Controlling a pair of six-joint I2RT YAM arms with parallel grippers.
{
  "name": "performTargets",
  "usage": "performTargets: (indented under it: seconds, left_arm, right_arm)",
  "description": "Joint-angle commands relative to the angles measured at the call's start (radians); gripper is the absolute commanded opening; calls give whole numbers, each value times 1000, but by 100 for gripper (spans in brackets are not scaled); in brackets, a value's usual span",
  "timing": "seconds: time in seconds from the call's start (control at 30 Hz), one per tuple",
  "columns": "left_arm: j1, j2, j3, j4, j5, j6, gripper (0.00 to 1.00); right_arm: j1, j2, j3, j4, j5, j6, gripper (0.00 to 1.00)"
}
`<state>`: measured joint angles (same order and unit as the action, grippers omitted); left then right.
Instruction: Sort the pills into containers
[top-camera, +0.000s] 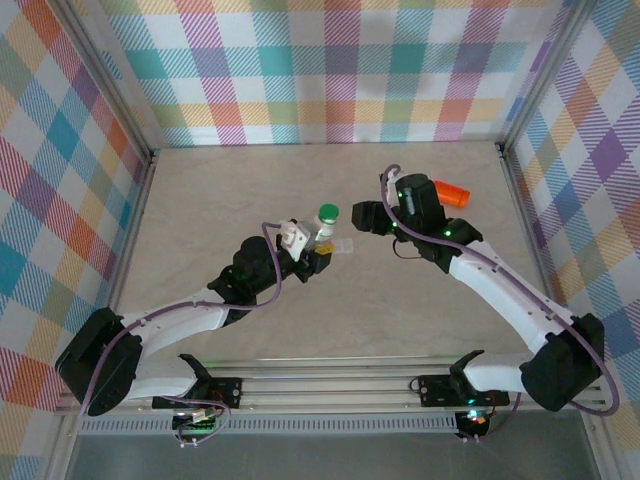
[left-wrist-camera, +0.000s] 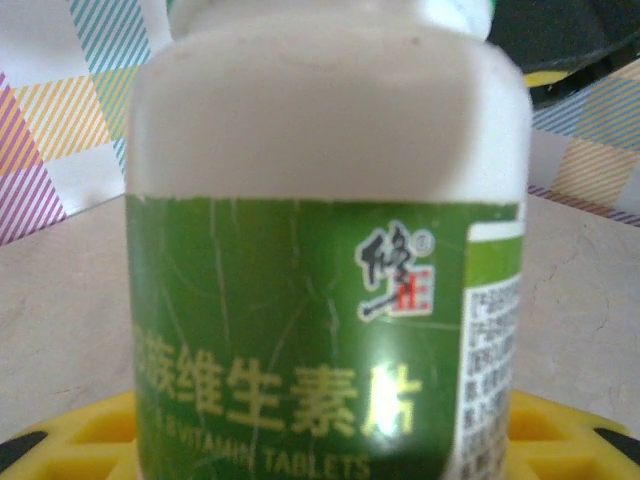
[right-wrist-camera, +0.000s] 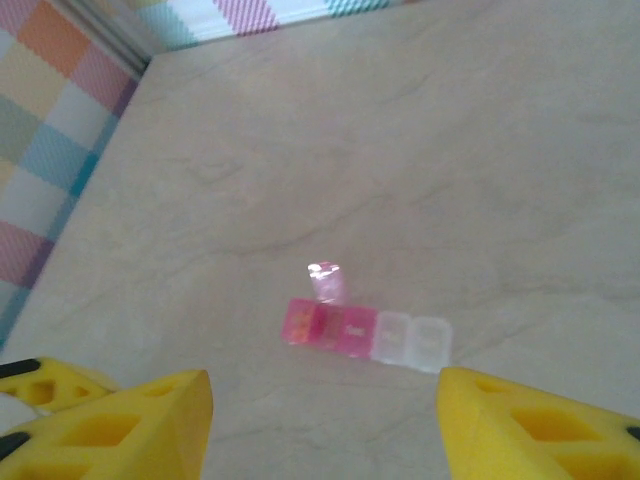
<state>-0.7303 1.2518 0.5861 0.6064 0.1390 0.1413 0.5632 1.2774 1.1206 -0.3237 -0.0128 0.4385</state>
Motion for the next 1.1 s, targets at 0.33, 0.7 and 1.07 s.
performTargets:
  seconds: [0.33,0.7,1.07]
  left_arm:
    - [-18,62,67,38,70,-3,0]
    - [-44,86,103,29,51,10,0]
    - [-43,47,93,-5,23,50,0]
  right_arm:
    - [13,-18,-1,207,-243,182,61]
    - [124,63,84,54,-163,43,66]
    - [156,84,108,-79,-66,-62,67]
